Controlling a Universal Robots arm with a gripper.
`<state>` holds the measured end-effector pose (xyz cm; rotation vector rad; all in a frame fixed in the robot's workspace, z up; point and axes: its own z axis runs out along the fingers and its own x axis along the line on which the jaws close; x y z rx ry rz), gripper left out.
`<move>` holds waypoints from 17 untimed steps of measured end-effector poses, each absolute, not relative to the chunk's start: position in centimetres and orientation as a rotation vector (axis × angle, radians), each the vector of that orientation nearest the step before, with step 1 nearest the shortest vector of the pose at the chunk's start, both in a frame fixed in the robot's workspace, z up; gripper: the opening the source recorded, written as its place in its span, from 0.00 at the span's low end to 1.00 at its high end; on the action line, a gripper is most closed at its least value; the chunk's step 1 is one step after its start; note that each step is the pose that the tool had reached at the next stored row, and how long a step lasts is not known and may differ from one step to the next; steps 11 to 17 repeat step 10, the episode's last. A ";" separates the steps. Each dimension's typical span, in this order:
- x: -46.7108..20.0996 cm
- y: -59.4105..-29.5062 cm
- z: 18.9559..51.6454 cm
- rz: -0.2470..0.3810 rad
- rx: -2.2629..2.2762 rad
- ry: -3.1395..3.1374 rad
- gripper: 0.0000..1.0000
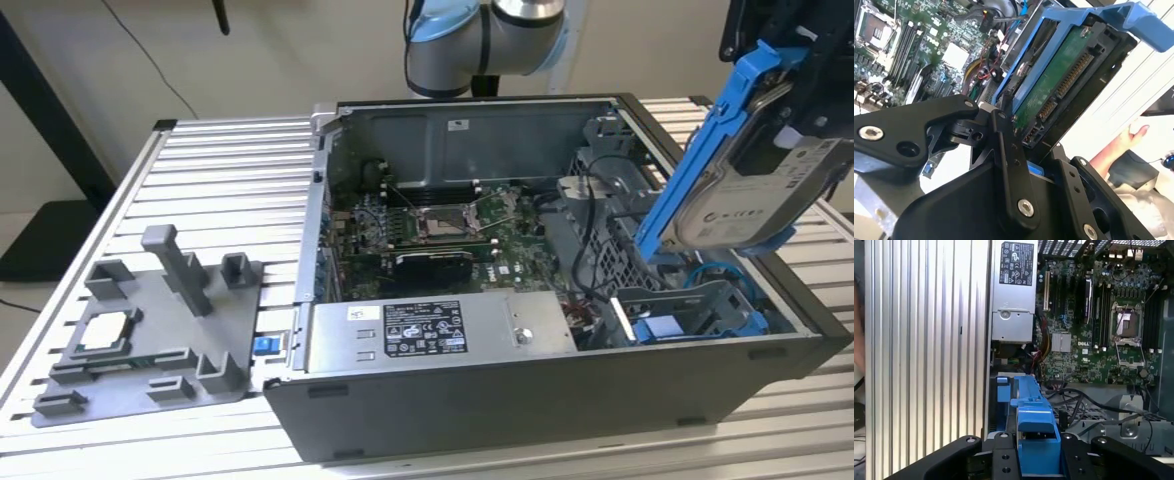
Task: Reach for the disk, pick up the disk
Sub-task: 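Pick up the disk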
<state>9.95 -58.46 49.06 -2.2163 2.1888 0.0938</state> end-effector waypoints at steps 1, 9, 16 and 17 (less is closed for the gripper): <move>9.9 -58.5 49.0 0.094 -2.210 2.195 0.00; 9.9 -58.5 48.9 0.093 -2.159 2.243 0.00; 9.9 -58.5 48.9 0.093 -2.159 2.243 0.00; 9.9 -58.5 48.9 0.093 -2.159 2.243 0.00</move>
